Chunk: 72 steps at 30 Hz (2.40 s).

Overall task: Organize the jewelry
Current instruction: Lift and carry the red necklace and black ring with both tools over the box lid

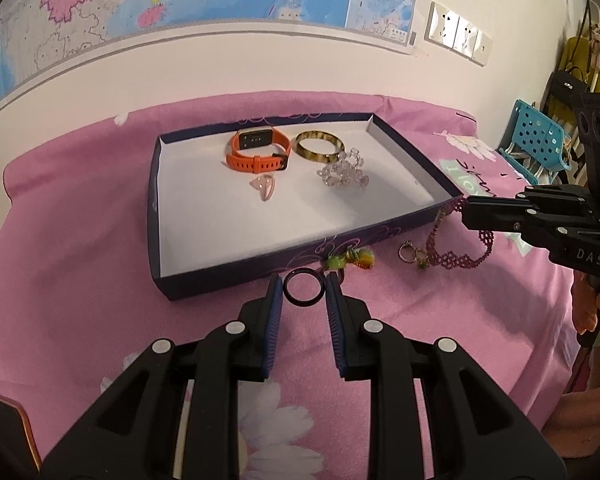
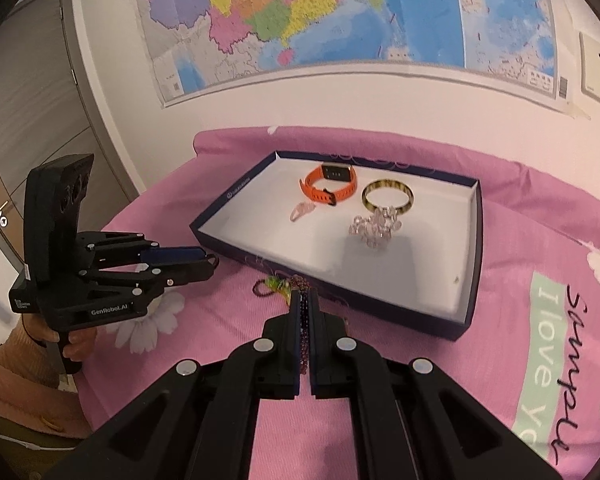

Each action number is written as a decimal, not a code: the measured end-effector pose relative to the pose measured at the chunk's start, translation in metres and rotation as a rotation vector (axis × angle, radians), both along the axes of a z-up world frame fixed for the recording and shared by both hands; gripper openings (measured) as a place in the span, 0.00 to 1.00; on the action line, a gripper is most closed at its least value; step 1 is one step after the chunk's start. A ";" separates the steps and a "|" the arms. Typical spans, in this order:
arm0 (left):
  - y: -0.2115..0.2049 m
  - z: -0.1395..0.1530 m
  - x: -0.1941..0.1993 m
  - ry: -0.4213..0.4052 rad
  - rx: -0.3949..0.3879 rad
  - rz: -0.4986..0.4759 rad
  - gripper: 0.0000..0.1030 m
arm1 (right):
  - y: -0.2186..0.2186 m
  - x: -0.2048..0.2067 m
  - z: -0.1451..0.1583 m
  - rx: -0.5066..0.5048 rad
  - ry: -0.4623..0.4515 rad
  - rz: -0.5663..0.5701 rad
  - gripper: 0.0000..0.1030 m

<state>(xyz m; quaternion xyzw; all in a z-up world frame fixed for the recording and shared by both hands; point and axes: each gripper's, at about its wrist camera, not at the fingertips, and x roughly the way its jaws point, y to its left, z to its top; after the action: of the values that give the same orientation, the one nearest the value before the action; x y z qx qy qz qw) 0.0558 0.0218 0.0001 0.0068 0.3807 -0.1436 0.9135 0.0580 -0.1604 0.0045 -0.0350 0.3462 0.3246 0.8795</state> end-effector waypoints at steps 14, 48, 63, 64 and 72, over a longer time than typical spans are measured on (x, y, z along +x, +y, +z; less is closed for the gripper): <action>-0.001 0.013 0.016 -0.032 0.002 -0.001 0.22 | 0.002 0.024 0.022 0.015 -0.044 -0.011 0.02; -0.010 0.003 0.070 0.016 0.032 0.021 0.22 | 0.021 0.080 0.006 0.025 0.021 -0.022 0.02; -0.013 -0.008 0.084 0.045 0.047 0.030 0.22 | 0.025 0.094 -0.002 0.052 0.066 -0.009 0.02; -0.013 -0.009 0.086 0.049 0.047 0.031 0.22 | 0.025 0.096 -0.003 0.054 0.069 -0.008 0.02; -0.013 -0.014 0.094 0.065 0.048 0.041 0.22 | 0.023 0.108 -0.011 0.063 0.097 -0.025 0.02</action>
<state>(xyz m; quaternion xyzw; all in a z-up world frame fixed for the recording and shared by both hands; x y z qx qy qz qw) 0.1502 0.0083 -0.0134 0.0163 0.4133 -0.1160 0.9030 0.1661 -0.1372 -0.0060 0.0127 0.3786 0.3256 0.8663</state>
